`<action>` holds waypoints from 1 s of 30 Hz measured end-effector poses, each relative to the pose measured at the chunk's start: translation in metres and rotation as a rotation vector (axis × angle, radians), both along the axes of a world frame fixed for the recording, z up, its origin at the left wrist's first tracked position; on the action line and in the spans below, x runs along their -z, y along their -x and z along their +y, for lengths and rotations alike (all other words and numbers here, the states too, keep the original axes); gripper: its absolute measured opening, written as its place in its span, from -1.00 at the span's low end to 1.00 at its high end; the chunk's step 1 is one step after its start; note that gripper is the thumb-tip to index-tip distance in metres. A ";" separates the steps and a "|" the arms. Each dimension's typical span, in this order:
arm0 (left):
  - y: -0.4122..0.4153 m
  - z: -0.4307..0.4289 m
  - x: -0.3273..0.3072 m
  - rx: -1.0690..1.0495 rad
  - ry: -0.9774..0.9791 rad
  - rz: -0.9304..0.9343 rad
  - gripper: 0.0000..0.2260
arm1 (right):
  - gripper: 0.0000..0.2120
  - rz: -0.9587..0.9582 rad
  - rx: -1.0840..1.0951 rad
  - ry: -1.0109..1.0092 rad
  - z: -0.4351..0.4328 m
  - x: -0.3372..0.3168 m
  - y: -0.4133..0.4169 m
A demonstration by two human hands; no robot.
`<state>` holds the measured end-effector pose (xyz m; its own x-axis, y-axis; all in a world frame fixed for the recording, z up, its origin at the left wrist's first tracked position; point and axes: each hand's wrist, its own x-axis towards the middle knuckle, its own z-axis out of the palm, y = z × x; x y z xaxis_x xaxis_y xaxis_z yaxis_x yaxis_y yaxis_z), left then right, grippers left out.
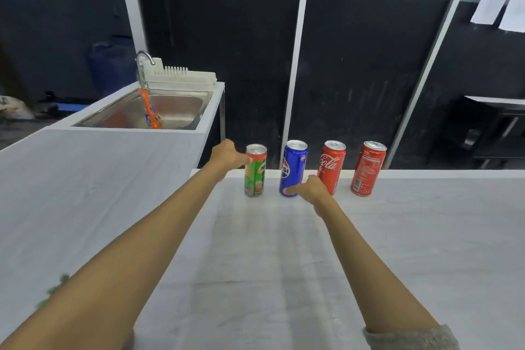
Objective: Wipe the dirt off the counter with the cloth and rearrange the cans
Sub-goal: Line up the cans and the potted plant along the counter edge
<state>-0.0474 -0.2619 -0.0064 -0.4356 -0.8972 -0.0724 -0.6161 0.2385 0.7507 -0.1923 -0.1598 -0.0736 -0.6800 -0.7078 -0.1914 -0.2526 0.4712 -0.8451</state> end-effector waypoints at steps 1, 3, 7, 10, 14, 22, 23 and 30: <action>-0.012 0.007 -0.009 0.022 0.021 -0.017 -0.45 | -0.51 0.005 -0.022 0.002 0.007 -0.003 -0.012; -0.040 0.023 -0.026 0.076 0.051 -0.048 -0.56 | -0.58 -0.022 -0.056 0.009 0.022 -0.010 -0.038; -0.103 0.048 -0.053 0.219 0.008 -0.091 -0.69 | -0.61 -0.017 -0.284 0.000 0.043 -0.023 -0.095; -0.156 0.057 -0.062 0.220 -0.015 -0.041 -0.78 | -0.55 -0.085 -0.562 -0.031 0.055 -0.022 -0.145; -0.221 0.061 -0.049 0.120 -0.012 0.071 -0.79 | -0.26 -0.067 -0.790 -0.093 0.059 0.010 -0.212; -0.306 0.083 0.041 -0.235 -0.005 0.258 -0.80 | -0.25 0.152 -0.797 0.117 0.057 0.067 -0.296; -0.309 0.087 0.056 -0.262 0.007 0.243 -0.80 | -0.34 0.179 -0.781 0.144 0.058 0.071 -0.301; -0.280 0.093 0.141 -0.108 0.080 0.041 -0.66 | -0.46 0.206 -0.524 0.249 0.041 0.079 -0.274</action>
<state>0.2326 -0.1693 -0.1471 -0.3378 -0.9411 0.0173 -0.6104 0.2329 0.7571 0.0821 -0.1187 -0.1526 -0.2355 -0.9643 0.1213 -0.5669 0.0349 -0.8230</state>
